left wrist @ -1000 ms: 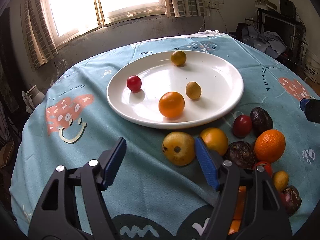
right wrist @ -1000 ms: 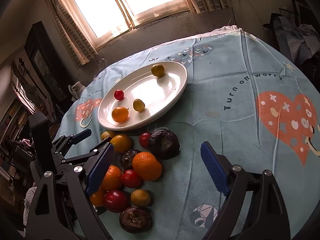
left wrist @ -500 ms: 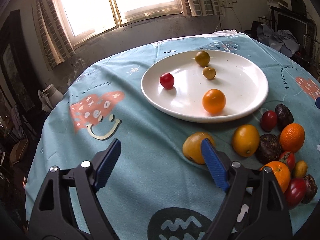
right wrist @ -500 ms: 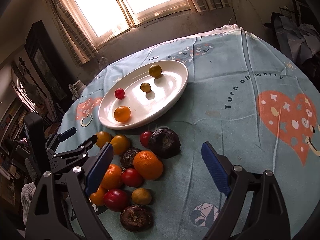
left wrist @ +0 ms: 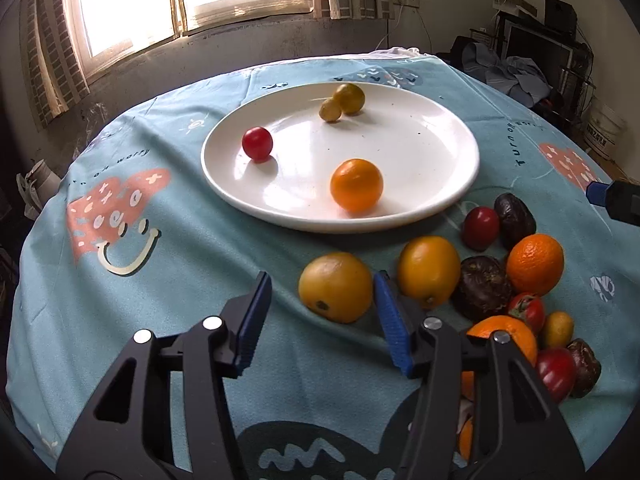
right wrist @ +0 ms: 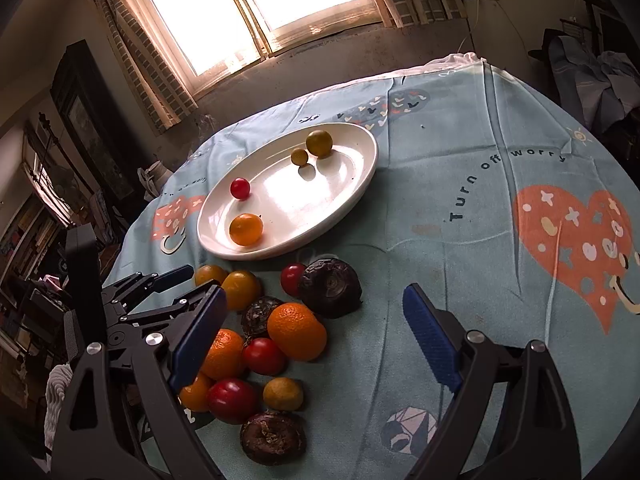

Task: Organize fruits
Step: 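Withdraw both open grippers from the plate toward the remaining fruits, then grasp a large orange with the left gripper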

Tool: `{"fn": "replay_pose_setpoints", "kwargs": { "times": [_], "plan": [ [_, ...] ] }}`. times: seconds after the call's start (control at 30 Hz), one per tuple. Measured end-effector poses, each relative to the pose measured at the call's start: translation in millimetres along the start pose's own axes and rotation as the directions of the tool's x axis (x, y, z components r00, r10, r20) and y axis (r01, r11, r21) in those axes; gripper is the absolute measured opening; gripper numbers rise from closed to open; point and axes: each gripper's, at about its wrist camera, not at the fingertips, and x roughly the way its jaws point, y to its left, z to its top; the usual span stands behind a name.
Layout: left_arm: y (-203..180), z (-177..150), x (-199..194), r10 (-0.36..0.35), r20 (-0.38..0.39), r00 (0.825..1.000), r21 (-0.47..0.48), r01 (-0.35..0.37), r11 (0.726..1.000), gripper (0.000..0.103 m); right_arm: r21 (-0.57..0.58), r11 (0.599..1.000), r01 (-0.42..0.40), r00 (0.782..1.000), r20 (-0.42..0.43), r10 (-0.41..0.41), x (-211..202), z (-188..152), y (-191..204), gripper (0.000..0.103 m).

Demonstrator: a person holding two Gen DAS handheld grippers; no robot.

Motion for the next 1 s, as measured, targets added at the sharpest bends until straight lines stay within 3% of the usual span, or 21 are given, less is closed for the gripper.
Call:
{"fn": "replay_pose_setpoints", "kwargs": {
  "times": [0.13,0.2,0.4,0.63,0.7,0.83,1.0],
  "plan": [
    [-2.4,0.3,1.5,0.033,0.011,0.999,-0.009,-0.032,0.999,0.063,-0.006,1.000,-0.003,1.000,0.005,0.003,-1.1,-0.6,1.4,0.090],
    [-12.9,0.5,10.3,-0.012,-0.031,0.999,0.023,0.013,1.000,0.050,-0.014,1.000,-0.002,1.000,-0.001,0.002,0.4,-1.3,2.7,0.090],
    [0.6,1.3,18.9,-0.068,-0.057,0.996,-0.057,0.065,0.996,0.041,-0.015,1.000,0.000,1.000,-0.009,-0.001,2.2,-1.0,3.3,0.090],
    [-2.4,-0.7,-5.7,0.011,-0.010,1.000,-0.076,-0.011,0.997,0.039,-0.028,0.999,-0.021,0.999,-0.050,0.020,6.6,-3.7,6.6,0.090],
    [-5.3,-1.9,-20.1,0.064,0.023,0.998,-0.083,-0.062,0.995,0.039,-0.039,0.999,-0.029,0.997,-0.075,0.026,9.8,-7.8,9.7,0.089],
    [-5.6,-3.7,-30.0,0.066,0.039,0.997,-0.098,-0.062,0.993,0.039,-0.044,0.997,-0.062,0.984,-0.172,0.053,26.5,-18.3,15.4,0.073],
    [-4.9,-4.4,-26.1,0.069,0.022,0.997,-0.100,-0.067,0.993,0.039,0.012,0.997,-0.075,0.977,-0.200,0.076,34.9,-20.5,7.5,0.068]
  ]
}}
